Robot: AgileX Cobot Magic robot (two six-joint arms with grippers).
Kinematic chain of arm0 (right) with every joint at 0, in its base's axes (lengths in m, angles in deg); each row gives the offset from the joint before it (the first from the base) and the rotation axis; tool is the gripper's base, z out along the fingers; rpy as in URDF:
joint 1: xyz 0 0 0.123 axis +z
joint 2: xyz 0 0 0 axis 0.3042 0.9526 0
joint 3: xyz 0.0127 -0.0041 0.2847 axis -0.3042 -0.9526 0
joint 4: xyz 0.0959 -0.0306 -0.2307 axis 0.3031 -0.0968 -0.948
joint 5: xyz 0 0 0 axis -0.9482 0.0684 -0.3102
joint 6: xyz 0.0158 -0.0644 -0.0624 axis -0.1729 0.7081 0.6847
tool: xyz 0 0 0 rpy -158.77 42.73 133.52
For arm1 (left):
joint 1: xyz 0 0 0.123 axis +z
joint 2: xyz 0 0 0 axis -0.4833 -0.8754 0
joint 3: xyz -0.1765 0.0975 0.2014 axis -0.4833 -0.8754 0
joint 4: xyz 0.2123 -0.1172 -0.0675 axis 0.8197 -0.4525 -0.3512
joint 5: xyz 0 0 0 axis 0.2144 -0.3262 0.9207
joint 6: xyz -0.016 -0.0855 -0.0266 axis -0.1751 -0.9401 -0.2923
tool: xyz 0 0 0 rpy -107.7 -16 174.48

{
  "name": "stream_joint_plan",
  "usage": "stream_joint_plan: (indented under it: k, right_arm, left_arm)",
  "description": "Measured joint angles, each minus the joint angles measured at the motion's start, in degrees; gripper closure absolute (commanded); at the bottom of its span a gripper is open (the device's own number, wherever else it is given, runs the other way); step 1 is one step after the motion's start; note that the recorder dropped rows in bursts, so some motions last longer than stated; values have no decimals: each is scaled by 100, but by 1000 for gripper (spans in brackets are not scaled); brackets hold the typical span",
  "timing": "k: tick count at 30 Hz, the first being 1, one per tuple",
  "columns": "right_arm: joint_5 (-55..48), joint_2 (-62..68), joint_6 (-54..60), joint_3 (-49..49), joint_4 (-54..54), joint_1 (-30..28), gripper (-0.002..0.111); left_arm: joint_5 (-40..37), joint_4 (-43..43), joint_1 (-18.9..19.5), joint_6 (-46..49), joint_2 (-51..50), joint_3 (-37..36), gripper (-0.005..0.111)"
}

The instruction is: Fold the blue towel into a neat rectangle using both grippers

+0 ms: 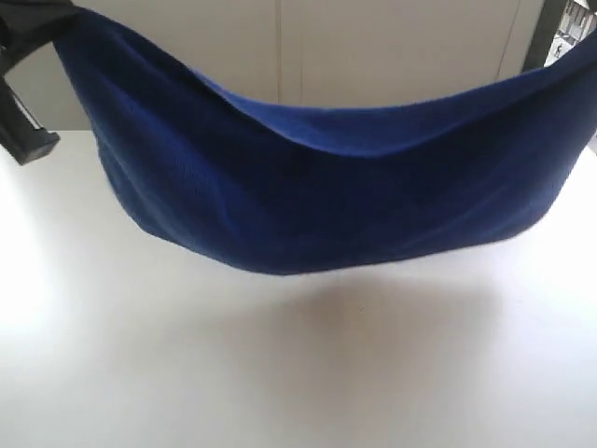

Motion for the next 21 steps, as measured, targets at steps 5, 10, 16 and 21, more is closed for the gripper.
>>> stream_joint_plan:
  k: [5, 10, 16, 21]
  right_arm:
    - [-626, -1065, -111, 0, 0, 0, 108]
    - [-1172, -1954, -260, -195, 12, 0, 108]
    - [-1227, -2644, -438, -1022, 36, 0, 108]
    - [-739, -2483, -489, -1915, 48, 0, 108]
  left_arm:
    - [-196, -103, 0, 0, 906, -362, 107]
    - [-300, -550, 0, 0, 1838, -802, 107]
    - [-296, -1153, 0, 0, 2133, -1231, 107]
    - [325, -2882, 0, 949, 1623, -1355, 107]
